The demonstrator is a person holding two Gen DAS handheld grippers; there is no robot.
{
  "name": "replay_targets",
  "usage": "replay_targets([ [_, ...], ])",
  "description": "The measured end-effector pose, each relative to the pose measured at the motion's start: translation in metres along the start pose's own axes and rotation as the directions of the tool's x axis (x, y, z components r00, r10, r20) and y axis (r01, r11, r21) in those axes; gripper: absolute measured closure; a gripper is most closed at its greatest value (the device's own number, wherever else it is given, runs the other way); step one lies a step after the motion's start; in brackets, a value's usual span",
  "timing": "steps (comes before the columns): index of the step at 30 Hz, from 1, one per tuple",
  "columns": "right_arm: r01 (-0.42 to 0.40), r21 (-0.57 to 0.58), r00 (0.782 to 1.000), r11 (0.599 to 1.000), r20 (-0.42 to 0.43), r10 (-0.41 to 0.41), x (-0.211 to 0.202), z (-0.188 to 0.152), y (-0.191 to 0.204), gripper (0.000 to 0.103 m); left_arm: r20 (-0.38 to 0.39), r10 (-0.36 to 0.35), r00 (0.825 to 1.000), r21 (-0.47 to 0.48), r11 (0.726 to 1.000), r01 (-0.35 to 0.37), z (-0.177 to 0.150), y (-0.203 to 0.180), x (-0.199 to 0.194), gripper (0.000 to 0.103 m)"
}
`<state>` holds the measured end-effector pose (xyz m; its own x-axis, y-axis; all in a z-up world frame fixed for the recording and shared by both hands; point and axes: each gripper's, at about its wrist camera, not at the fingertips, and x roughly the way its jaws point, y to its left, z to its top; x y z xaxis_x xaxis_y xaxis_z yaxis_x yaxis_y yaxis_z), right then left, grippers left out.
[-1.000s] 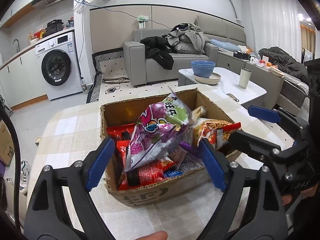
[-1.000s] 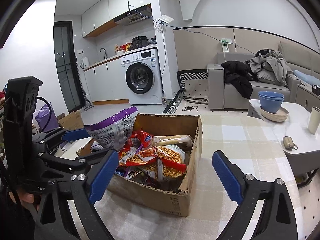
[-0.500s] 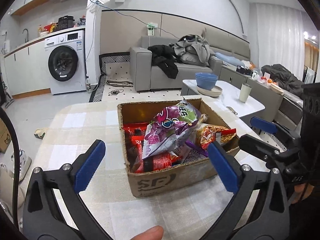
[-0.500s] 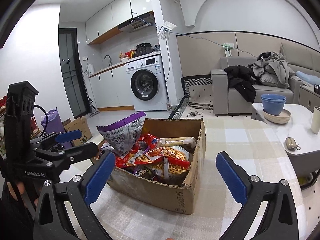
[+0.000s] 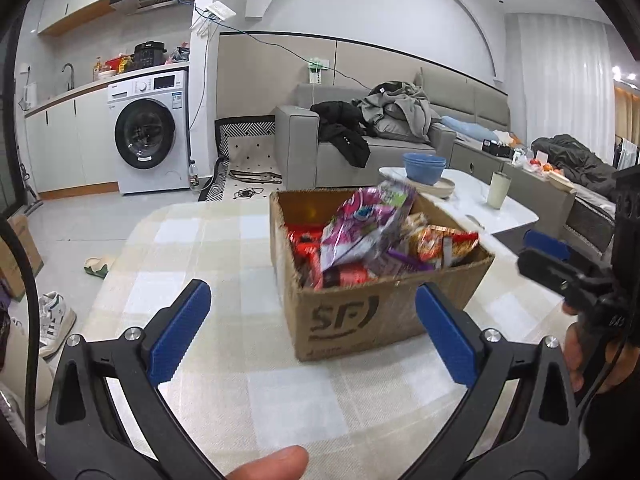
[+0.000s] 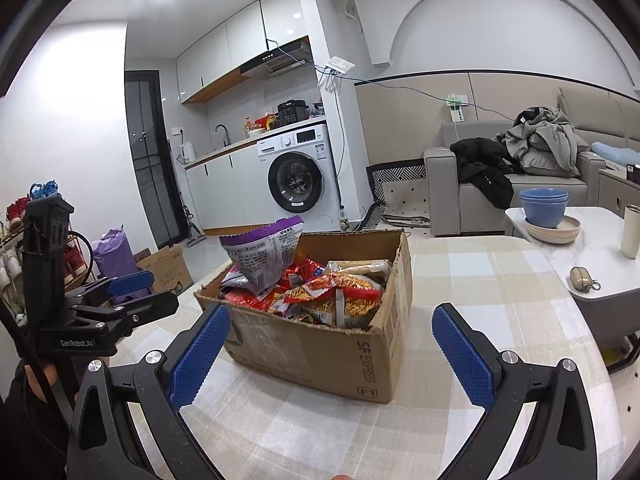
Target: Organize snacks
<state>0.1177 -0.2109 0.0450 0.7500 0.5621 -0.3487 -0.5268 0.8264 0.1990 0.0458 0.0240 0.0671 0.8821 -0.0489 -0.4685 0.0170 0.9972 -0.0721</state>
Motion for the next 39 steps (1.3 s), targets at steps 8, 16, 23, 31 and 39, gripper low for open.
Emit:
replay_targets([
  [8, 0.014, -0.008, 1.000, 1.000, 0.026, -0.014, -0.016, -0.013, 0.004, 0.000, 0.046, 0.031, 0.998, -0.020, 0.999, -0.030, -0.020, 0.007, -0.013, 0.001],
  [16, 0.014, -0.025, 0.999, 1.000, 0.033, -0.013, -0.020, -0.026, 0.009, 0.000, 0.048, 0.032, 0.998, -0.035, 0.999, -0.030, -0.035, 0.008, -0.017, 0.001],
  [23, 0.023, -0.051, 0.999, 0.998, 0.047, -0.020, -0.021, -0.032, 0.013, 0.000, 0.051, 0.031, 0.998, -0.019, 0.999, -0.030, -0.044, 0.007, -0.009, 0.001],
  [31, 0.043, -0.049, 0.997, 0.998, 0.061, -0.040, -0.023, -0.036, 0.013, 0.000, 0.043, 0.033, 0.999, -0.007, 0.999, -0.033, -0.049, 0.002, 0.000, 0.001],
  [39, 0.050, -0.059, 0.997, 0.997, 0.068, -0.046, -0.027, -0.035, 0.014, 0.000, 0.057, 0.037, 0.998, -0.004, 0.999, -0.036, -0.052, 0.000, 0.002, 0.001],
])
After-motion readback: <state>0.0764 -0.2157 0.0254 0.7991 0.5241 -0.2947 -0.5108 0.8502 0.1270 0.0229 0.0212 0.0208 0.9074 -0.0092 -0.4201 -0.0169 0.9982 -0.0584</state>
